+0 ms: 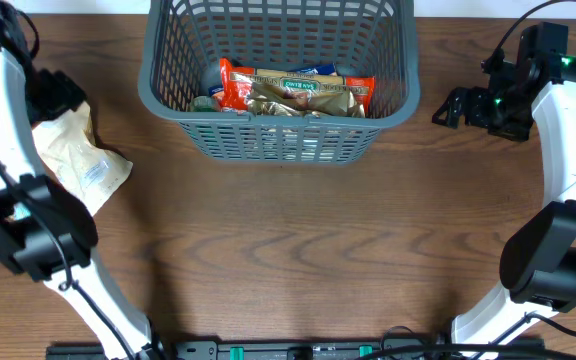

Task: Pack container
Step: 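Grasp the white snack pouch with the left gripper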

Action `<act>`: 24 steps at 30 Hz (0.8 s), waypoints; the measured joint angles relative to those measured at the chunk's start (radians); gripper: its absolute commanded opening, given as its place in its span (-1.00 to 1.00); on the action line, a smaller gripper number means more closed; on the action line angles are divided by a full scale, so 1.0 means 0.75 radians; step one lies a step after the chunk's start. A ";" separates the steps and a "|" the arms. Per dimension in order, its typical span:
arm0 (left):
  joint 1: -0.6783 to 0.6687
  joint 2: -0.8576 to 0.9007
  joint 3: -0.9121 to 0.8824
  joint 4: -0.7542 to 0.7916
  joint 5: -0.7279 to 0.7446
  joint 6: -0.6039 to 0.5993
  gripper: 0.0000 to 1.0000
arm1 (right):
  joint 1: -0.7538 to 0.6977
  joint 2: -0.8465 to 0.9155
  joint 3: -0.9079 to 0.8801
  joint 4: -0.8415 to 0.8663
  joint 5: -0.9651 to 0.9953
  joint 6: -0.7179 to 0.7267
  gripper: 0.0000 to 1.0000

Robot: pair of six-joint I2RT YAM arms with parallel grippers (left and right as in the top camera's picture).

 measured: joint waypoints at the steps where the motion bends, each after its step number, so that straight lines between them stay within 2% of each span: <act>1: 0.004 0.032 -0.001 0.003 0.003 -0.001 0.97 | 0.000 0.000 0.000 0.004 0.000 0.000 0.99; 9: 0.011 0.184 -0.109 0.180 0.034 0.088 0.96 | 0.000 0.000 0.000 0.032 0.001 0.000 0.99; 24: 0.013 0.169 -0.525 0.589 0.183 0.299 0.99 | 0.000 0.000 0.000 0.033 0.001 0.000 0.99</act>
